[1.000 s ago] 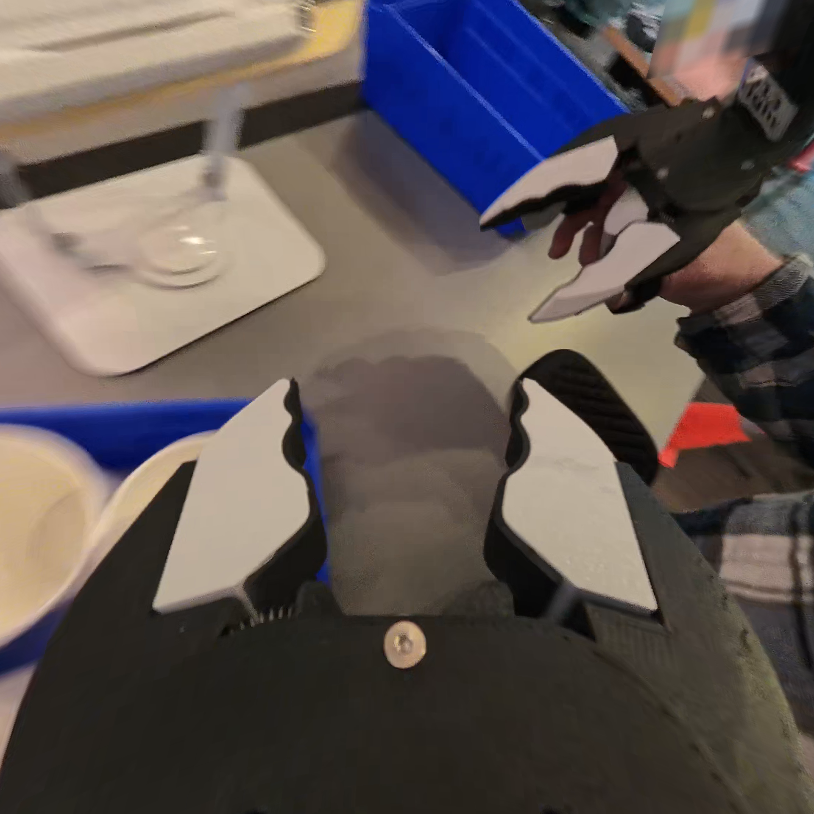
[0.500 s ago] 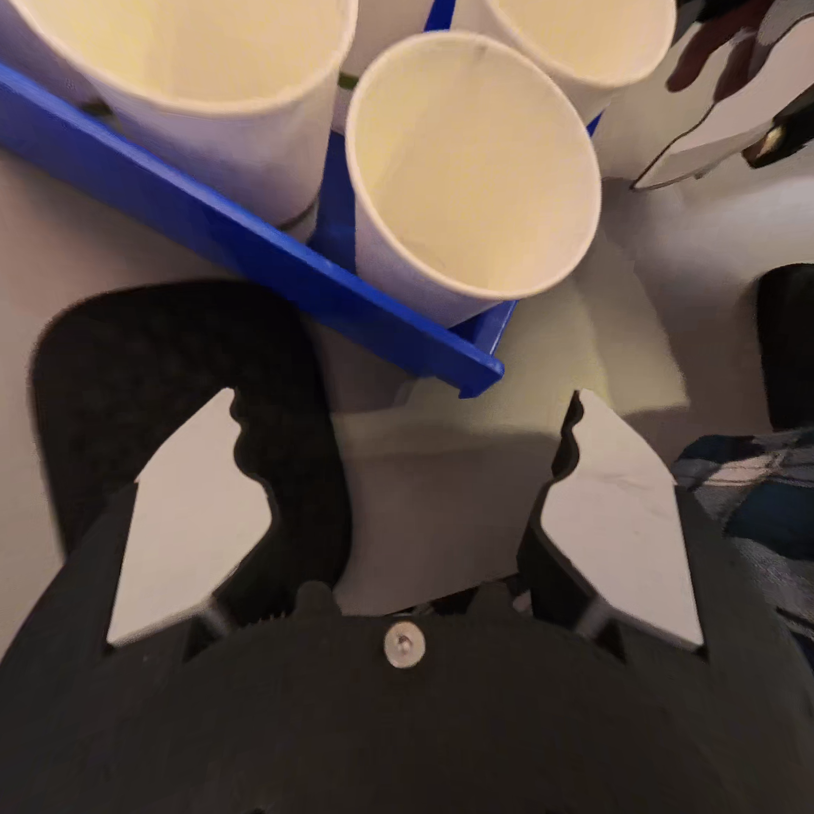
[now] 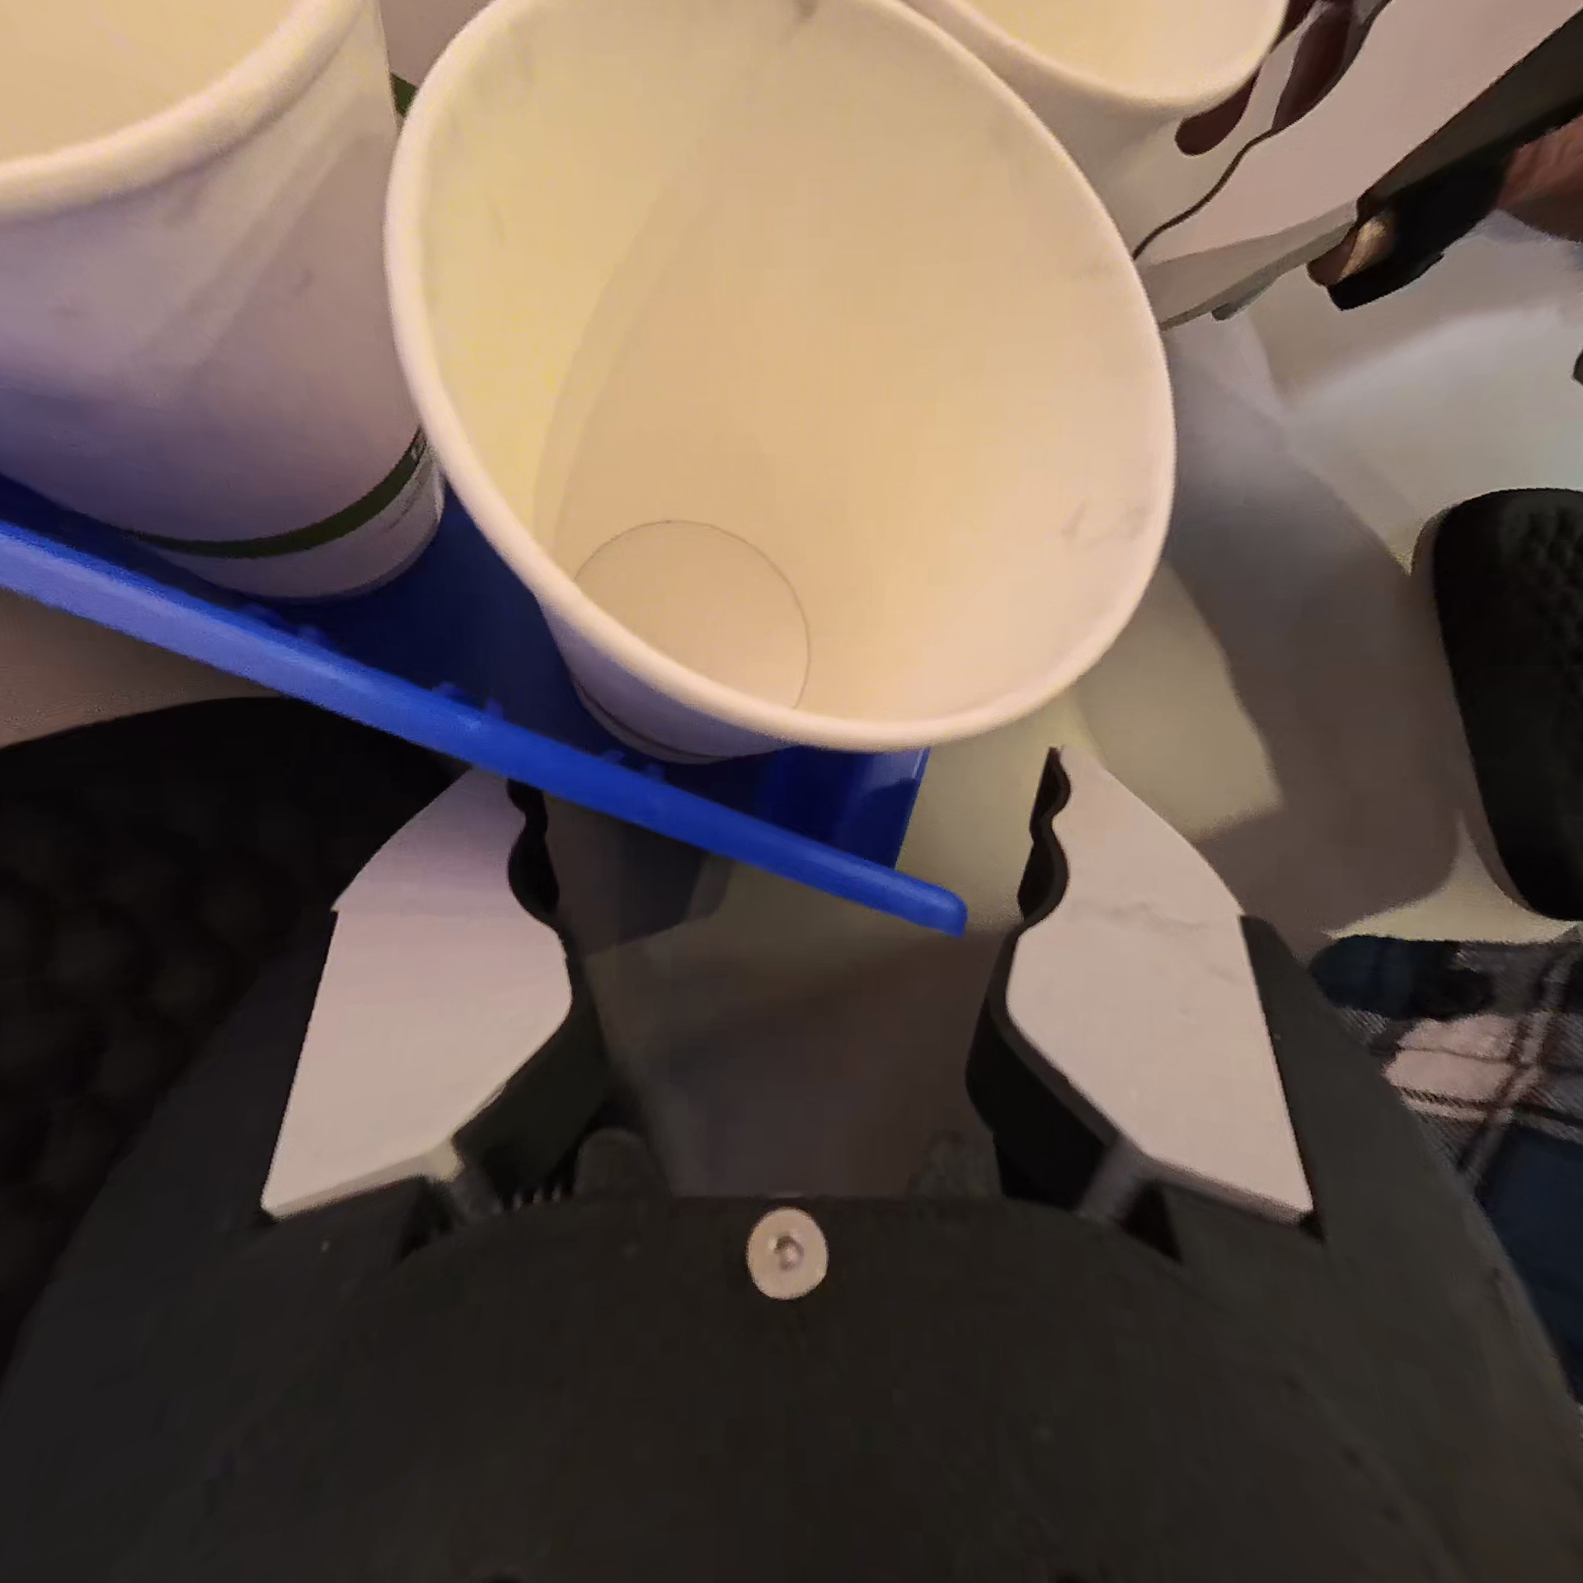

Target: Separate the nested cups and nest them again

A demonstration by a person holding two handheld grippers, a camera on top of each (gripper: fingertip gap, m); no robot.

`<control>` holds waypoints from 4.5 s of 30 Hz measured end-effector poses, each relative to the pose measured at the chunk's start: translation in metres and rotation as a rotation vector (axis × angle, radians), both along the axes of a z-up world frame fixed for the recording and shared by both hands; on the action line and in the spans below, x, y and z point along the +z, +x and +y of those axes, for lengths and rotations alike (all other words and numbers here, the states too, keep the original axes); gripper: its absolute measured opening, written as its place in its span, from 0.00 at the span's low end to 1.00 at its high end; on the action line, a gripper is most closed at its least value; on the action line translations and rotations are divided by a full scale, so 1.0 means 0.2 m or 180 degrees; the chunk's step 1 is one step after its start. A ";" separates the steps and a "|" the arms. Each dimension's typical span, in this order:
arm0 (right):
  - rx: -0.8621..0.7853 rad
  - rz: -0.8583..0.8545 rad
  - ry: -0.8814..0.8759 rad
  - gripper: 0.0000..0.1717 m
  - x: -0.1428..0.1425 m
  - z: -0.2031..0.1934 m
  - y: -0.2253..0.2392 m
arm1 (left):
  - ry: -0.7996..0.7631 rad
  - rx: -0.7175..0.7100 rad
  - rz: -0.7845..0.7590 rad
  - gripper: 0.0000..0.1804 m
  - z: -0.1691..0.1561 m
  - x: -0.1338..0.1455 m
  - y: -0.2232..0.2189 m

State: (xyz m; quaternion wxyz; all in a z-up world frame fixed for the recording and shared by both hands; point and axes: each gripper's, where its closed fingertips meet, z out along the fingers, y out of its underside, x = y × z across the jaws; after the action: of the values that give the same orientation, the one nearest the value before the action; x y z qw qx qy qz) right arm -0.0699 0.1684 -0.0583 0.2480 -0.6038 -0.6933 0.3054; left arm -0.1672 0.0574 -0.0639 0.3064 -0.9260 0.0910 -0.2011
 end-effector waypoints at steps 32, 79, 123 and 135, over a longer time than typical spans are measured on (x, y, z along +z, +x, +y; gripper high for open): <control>-0.0895 -0.0025 0.0043 0.30 -0.01 0.25 -0.25 | -0.0246 -0.0246 0.0131 0.51 0.49 -0.03 -0.41; -0.0359 -0.0294 -0.0161 0.15 -0.09 0.05 -0.82 | -0.0340 -0.1410 -0.0150 0.50 0.64 -0.06 -1.10; -0.0855 -0.0341 -0.0284 0.19 -0.08 0.34 -0.99 | -0.0251 -0.0743 -0.0279 0.53 0.92 -0.06 -1.36; -0.0933 -0.0094 -0.0457 0.22 0.07 0.06 -0.70 | -0.0048 -0.0253 -0.0344 0.52 0.64 0.06 -1.33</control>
State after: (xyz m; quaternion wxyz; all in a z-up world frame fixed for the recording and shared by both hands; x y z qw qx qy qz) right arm -0.2093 0.1804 -0.0445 0.2359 -0.7191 -0.5777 0.3057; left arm -0.4340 0.1855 -0.0522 0.2957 -0.9117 0.1095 -0.2634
